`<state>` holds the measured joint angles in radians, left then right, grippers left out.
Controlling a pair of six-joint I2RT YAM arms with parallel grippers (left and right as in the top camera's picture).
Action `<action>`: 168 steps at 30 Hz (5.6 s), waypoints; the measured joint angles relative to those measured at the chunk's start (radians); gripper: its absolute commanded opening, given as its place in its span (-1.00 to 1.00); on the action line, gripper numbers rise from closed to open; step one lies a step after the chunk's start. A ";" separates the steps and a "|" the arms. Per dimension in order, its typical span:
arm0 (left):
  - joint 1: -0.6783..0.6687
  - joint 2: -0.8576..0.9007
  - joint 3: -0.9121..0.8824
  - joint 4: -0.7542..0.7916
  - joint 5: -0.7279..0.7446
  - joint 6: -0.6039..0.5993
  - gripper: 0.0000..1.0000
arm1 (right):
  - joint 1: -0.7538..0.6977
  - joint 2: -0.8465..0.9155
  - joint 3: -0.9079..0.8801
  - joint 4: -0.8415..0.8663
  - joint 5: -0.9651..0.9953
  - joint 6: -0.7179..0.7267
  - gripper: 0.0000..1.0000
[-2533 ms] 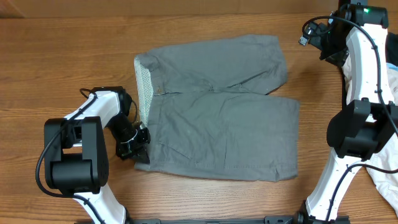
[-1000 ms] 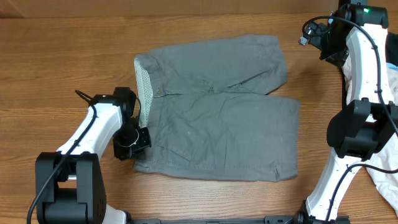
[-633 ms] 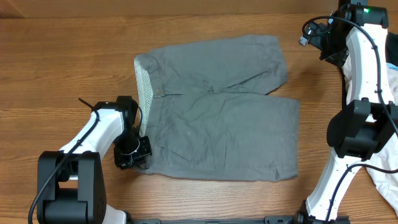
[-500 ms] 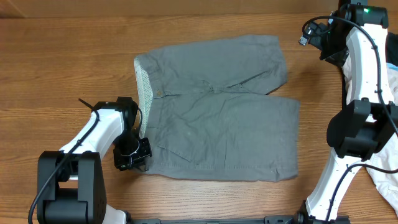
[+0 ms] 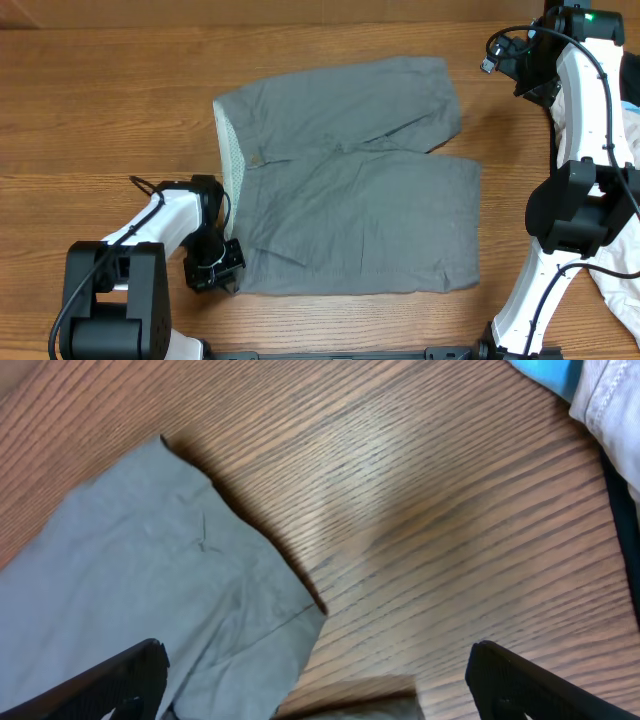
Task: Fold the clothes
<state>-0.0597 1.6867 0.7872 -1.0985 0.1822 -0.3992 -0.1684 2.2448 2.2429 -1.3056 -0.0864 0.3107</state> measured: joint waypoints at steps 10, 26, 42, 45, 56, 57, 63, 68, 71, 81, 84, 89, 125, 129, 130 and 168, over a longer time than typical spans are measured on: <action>0.000 -0.005 -0.054 0.039 0.006 -0.043 -0.66 | 0.000 0.000 0.000 0.001 0.000 0.000 1.00; 0.000 0.000 0.112 -0.125 -0.022 -0.048 -0.32 | 0.000 0.000 0.000 0.000 0.000 0.000 1.00; 0.000 0.000 0.631 0.014 -0.120 -0.043 -0.92 | 0.000 0.000 0.000 0.000 0.000 0.000 1.00; 0.000 0.002 0.631 0.042 -0.141 -0.043 -0.92 | 0.000 0.000 0.000 0.000 0.000 0.000 1.00; -0.003 0.013 0.631 0.002 -0.125 -0.043 -0.92 | 0.000 0.000 0.000 0.000 0.000 0.000 1.00; -0.006 0.013 0.631 0.001 -0.114 -0.043 -0.92 | 0.000 0.000 0.000 0.000 0.000 0.000 1.00; -0.072 0.012 0.631 -0.087 -0.066 -0.036 -0.92 | 0.000 0.000 0.000 0.000 0.000 0.000 1.00; -0.193 -0.034 0.631 -0.241 -0.062 -0.028 -0.91 | 0.000 0.000 0.000 0.040 -0.013 0.004 1.00; -0.269 -0.107 0.631 -0.333 -0.084 -0.038 -0.91 | 0.000 0.000 0.001 -0.011 -0.053 0.003 1.00; -0.391 -0.354 0.631 -0.407 -0.120 -0.117 -0.88 | 0.000 0.000 0.001 -0.254 -0.104 -0.031 0.29; -0.397 -0.367 0.631 -0.409 -0.134 -0.129 -0.82 | 0.000 0.000 0.001 -0.357 -0.108 -0.024 -0.06; -0.397 -0.367 0.565 -0.331 -0.154 -0.155 -0.59 | 0.000 -0.024 -0.040 -0.384 -0.113 0.002 -0.09; -0.397 -0.356 0.314 -0.091 -0.114 -0.224 -0.01 | 0.037 -0.948 -1.616 0.277 -0.108 0.430 -0.10; -0.397 -0.356 0.314 -0.093 -0.115 -0.224 0.04 | 0.037 -0.948 -1.656 0.316 -0.106 0.446 0.00; -0.397 -0.356 0.314 -0.092 -0.115 -0.224 0.04 | 0.037 -0.948 -1.669 0.327 -0.105 0.449 0.06; -0.397 -0.356 0.314 -0.079 -0.115 -0.227 0.30 | 0.032 -0.948 -1.710 0.326 -0.120 0.526 0.24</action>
<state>-0.4568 1.3308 1.1011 -1.1774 0.0673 -0.6262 -0.1360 1.2968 0.5327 -0.9794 -0.2062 0.8368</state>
